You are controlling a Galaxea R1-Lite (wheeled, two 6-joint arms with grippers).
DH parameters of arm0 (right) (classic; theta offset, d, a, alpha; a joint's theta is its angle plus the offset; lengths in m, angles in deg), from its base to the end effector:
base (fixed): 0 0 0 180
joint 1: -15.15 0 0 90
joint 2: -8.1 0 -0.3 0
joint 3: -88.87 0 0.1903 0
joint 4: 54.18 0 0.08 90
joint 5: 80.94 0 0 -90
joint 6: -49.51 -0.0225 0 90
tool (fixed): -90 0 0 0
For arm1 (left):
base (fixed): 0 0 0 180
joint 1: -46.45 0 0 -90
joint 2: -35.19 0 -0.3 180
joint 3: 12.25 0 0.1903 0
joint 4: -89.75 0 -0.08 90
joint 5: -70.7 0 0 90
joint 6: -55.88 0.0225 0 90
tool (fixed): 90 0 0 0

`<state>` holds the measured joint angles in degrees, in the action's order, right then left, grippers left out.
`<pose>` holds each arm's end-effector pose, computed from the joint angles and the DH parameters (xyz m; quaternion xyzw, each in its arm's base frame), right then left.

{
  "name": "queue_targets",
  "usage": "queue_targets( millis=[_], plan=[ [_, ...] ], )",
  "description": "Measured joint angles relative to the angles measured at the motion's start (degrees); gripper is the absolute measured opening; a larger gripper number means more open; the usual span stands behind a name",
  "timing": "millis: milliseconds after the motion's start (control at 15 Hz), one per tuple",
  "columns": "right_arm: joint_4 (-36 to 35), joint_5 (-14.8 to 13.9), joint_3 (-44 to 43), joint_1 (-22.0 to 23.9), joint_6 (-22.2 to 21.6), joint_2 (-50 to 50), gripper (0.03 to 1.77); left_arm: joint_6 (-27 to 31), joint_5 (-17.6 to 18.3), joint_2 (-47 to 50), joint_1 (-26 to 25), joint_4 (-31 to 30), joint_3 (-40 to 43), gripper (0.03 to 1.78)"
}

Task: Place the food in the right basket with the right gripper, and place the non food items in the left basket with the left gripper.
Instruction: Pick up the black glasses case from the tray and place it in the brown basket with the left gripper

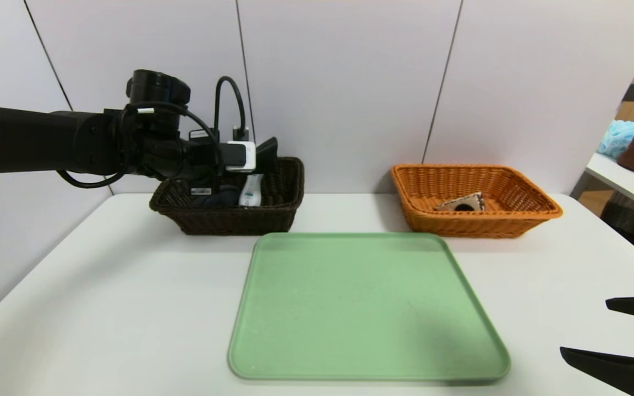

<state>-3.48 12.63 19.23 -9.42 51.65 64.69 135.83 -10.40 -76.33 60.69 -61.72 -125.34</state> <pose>0.0916 0.0434 0.2308 -0.0759 0.3129 0.2360 0.9169 0.3785 -0.0997 0.2380 0.6204 0.0531 -0.2991 0.7231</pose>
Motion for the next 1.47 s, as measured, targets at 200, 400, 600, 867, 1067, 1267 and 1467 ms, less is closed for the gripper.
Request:
queue_targets(
  millis=[200,400,600,867,1067,1267,1467],
  plan=[
    [0.0,-0.02,0.02,-0.01,0.02,-0.12,1.7,-0.05,-0.06,-0.52,-0.07,0.0,0.28,0.45],
    [-0.05,0.0,0.16,-0.01,0.02,-0.11,1.7,-0.06,-0.13,-1.05,-0.18,-0.02,0.32,0.45],
    [-0.11,0.0,0.2,-0.04,0.02,-0.01,1.7,-0.09,-0.17,-1.68,-0.49,-0.1,0.22,0.45],
    [-0.13,-0.02,0.13,-0.09,0.06,0.07,1.7,-0.06,-0.26,-2.4,-0.6,-0.1,0.22,0.45],
    [-0.13,0.0,0.13,-0.09,0.11,0.09,1.7,-0.09,-0.35,-2.65,-0.63,-0.11,0.23,0.85],
    [-0.16,0.01,0.11,-0.09,0.11,0.16,1.7,-0.11,-0.39,-2.9,-0.94,-0.11,0.39,1.12],
    [-0.16,-0.02,0.11,-0.09,0.09,0.29,1.7,-0.57,-0.41,-2.9,-1.07,-0.24,0.39,1.31]
  ],
)
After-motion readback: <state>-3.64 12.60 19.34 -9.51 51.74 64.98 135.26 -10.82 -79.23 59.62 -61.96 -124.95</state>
